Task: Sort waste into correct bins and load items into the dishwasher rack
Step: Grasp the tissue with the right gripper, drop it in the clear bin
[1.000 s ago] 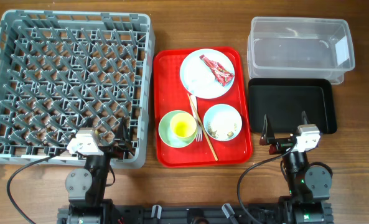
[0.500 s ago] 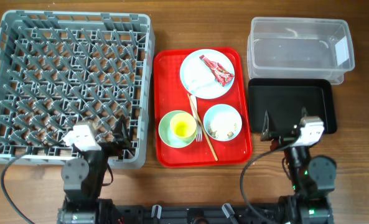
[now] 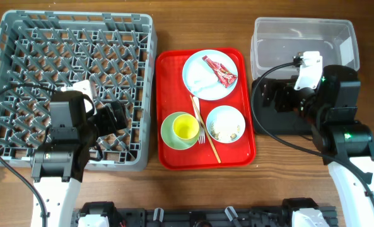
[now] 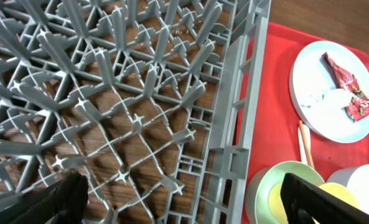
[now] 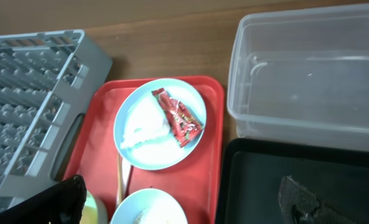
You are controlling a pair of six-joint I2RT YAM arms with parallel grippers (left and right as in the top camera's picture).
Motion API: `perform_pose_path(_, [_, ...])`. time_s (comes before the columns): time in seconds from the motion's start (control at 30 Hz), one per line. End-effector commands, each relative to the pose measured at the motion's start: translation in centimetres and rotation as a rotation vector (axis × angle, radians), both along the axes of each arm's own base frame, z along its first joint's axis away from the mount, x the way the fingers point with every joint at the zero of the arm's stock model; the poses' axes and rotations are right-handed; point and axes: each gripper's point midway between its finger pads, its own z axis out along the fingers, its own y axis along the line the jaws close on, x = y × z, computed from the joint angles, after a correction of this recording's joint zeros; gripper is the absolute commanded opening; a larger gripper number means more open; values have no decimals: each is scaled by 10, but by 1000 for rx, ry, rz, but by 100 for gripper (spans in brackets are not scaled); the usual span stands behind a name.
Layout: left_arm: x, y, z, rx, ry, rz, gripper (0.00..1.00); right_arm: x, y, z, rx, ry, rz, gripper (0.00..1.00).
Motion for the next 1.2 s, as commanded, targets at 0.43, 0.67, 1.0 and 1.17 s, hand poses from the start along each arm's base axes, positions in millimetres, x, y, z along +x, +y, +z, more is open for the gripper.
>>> perform_pose_path(0.43, [6,-5,17,-21,-58,-15,100,110,125,22,-14,151,-2,100])
perform_pose_path(0.67, [6,-5,16,-21,-57,-15,100,103,157,-152,-27,614,-201,100])
perform_pose_path(1.0, [3,-5,14,-22,-41,-15,100,96,156,-239,-37,782,-329,82])
perform_pose_path(1.17, [2,-5,13,-22,-35,-15,100,107,156,-237,-32,736,-337,38])
